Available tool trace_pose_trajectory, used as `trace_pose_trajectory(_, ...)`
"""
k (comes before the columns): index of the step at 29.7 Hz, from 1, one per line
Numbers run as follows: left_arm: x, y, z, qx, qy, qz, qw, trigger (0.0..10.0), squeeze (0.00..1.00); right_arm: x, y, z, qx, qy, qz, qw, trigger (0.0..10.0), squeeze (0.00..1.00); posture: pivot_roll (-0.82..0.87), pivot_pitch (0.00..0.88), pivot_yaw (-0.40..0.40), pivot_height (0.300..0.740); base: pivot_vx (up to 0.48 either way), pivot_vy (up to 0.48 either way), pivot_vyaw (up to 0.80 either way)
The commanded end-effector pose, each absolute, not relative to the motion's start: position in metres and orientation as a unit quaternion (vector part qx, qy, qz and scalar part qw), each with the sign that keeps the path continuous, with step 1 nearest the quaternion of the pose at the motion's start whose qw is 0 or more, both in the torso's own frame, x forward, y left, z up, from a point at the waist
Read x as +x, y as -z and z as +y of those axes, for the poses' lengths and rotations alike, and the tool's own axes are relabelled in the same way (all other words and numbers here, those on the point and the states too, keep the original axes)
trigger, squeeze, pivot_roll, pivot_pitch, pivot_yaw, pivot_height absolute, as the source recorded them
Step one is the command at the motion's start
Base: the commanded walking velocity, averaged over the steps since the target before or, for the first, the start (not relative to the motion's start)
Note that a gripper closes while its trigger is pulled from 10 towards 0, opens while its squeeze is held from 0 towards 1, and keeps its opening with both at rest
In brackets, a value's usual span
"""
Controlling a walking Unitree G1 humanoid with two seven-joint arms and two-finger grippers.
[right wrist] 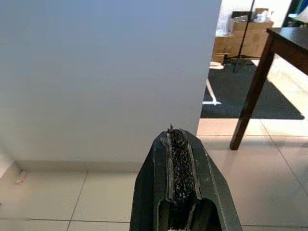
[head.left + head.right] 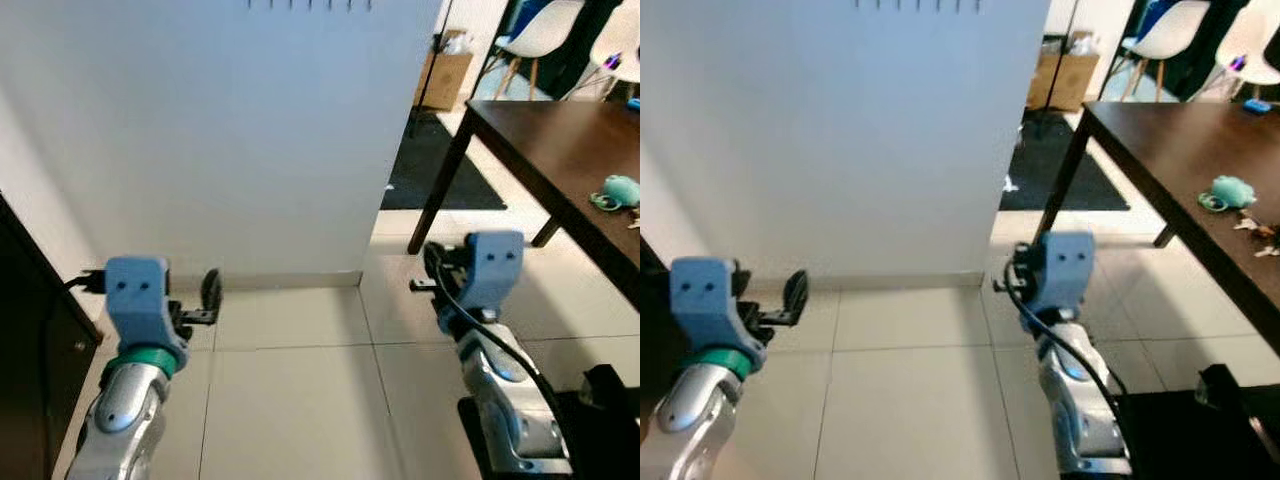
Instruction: Hang keys on a hook
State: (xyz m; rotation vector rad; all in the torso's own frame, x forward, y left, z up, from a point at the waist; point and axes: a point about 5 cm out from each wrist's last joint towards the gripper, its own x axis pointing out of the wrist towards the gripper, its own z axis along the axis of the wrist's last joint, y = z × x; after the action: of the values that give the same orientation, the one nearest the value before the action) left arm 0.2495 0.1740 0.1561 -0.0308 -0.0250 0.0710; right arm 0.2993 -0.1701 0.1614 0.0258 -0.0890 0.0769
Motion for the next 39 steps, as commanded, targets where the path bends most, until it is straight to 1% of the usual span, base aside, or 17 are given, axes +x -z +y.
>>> trace_pose_trajectory(1, 0.247, -0.153, 0.171, -0.021, -0.027, -0.002, 0.999, 10.0, 0.0, 0.299, -0.162, -0.169, 0.019, -0.041, -0.047, 0.998, 10.0, 0.0, -0.09, 0.0, 0.039, 0.74, 0.0, 0.0, 0.0)
trace_pose_trajectory(2, 0.241, -0.147, 0.171, 0.001, -0.013, 0.006, 1.0, 10.0, 0.0, 0.296, -0.161, -0.165, 0.016, -0.047, -0.058, 0.997, 10.0, 0.0, -0.09, 0.0, 0.037, 0.74, 0.0, 0.0, 0.0)
trace_pose_trajectory(3, 0.241, -0.147, 0.171, 0.001, -0.013, 0.006, 1.0, 10.0, 0.0, 0.296, -0.161, -0.165, 0.016, -0.047, -0.058, 0.997, 10.0, 0.0, -0.09, 0.0, 0.037, 0.74, 0.0, 0.0, 0.0)
trace_pose_trajectory(6, 0.236, -0.141, 0.171, 0.033, -0.013, 0.011, 0.999, 10.0, 0.0, 0.293, -0.156, -0.165, -0.03, -0.041, -0.059, 0.997, 10.0, 0.0, -0.09, 0.0, 0.04, 0.74, 0.0, 0.0, 0.0)
trace_pose_trajectory(9, 0.235, -0.141, 0.172, 0.04, -0.012, 0.019, 0.999, 10.0, 0.0, 0.294, -0.155, -0.165, -0.034, -0.038, -0.05, 0.997, 10.0, 0.0, -0.09, 0.0, 0.04, 0.74, 0.0, 0.0, 0.0)
trace_pose_trajectory(11, 0.225, -0.136, 0.181, 0.079, -0.035, 0.017, 0.996, 10.0, 0.0, 0.29, -0.15, -0.166, -0.045, -0.029, -0.048, 0.997, 10.0, 0.0, -0.09, 0.0, 0.041, 0.74, 0.0, 0.0, 0.0)
trace_pose_trajectory(14, 0.215, -0.131, 0.186, 0.113, -0.055, 0.01, 0.992, 10.0, 0.0, 0.285, -0.138, -0.165, -0.04, -0.05, -0.032, 0.997, 10.0, 0.0, -0.1, 0.0, 0.03, 0.74, 0.0, 0.0, 0.0)
trace_pose_trajectory(16, 0.213, -0.13, 0.178, 0.157, -0.013, 0.002, 0.988, 10.0, 0.0, 0.286, -0.136, -0.16, -0.049, -0.09, -0.034, 0.994, 10.0, 0.0, -0.09, 0.0, 0.022, 0.74, 0.0, 0.0, 0.0)
trace_pose_trajectory(17, 0.213, -0.127, 0.174, 0.139, 0.001, 0.014, 0.99, 10.0, 0.0, 0.286, -0.139, -0.158, -0.064, -0.108, -0.046, 0.991, 10.0, 0.0, -0.1, 0.0, 0.016, 0.74, 0.0, 0.0, 0.0)
trace_pose_trajectory(20, 0.212, -0.128, 0.171, 0.137, 0.015, 0.017, 0.99, 10.0, 0.0, 0.284, -0.144, -0.156, -0.089, -0.13, -0.066, 0.985, 10.0, 0.0, -0.1, 0.0, 0.006, 0.74, 0.0, 0.0, 0.0)
trace_pose_trajectory(22, 0.211, -0.129, 0.172, 0.134, 0.005, 0.019, 0.991, 10.0, 0.0, 0.284, -0.147, -0.156, -0.082, -0.131, -0.067, 0.986, 10.0, 0.0, -0.09, 0.0, 0.007, 0.74, 0.0, 0.0, 0.0)
trace_pose_trajectory(25, 0.213, -0.135, 0.178, 0.132, -0.03, 0.009, 0.991, 10.0, 0.0, 0.282, -0.154, -0.15, -0.074, -0.12, -0.087, 0.986, 10.0, 0.0, -0.09, 0.0, 0.009, 0.74, 0.0, 0.0, 0.0)
trace_pose_trajectory(29, 0.219, -0.14, 0.18, 0.14, -0.045, -0.004, 0.989, 10.0, 0.0, 0.282, -0.162, -0.145, -0.072, -0.1, -0.106, 0.987, 10.0, 0.0, -0.09, 0.0, 0.003, 0.74, 0.0, 0.0, 0.0)
trace_pose_trajectory(31, 0.225, -0.145, 0.19, 0.109, -0.13, -0.012, 0.985, 10.0, 0.0, 0.286, -0.169, -0.144, -0.048, -0.069, -0.119, 0.989, 10.0, 0.0, -0.08, 0.0, -0.023, 0.74, 0.0, 0.0, 0.0)
trace_pose_trajectory(34, 0.225, -0.146, 0.194, 0.097, -0.163, -0.014, 0.982, 10.0, 0.0, 0.288, -0.171, -0.143, -0.042, -0.064, -0.124, 0.989, 10.0, 0.0, -0.08, 0.0, -0.023, 0.74, 0.0, 0.0, 0.0)
trace_pose_trajectory(37, 0.219, -0.147, 0.205, 0.137, -0.229, -0.021, 0.963, 10.0, 0.0, 0.294, -0.171, -0.137, -0.043, -0.104, -0.127, 0.985, 10.0, 0.0, -0.05, 0.0, -0.032, 0.74, 0.0, 0.0, 0.0)
trace_pose_trajectory(39, 0.218, -0.148, 0.209, 0.146, -0.225, -0.019, 0.963, 10.0, 0.0, 0.297, -0.171, -0.141, -0.045, -0.101, -0.127, 0.986, 10.0, 0.0, -0.04, 0.0, -0.011, 0.74, 0.0, 0.0, 0.0)
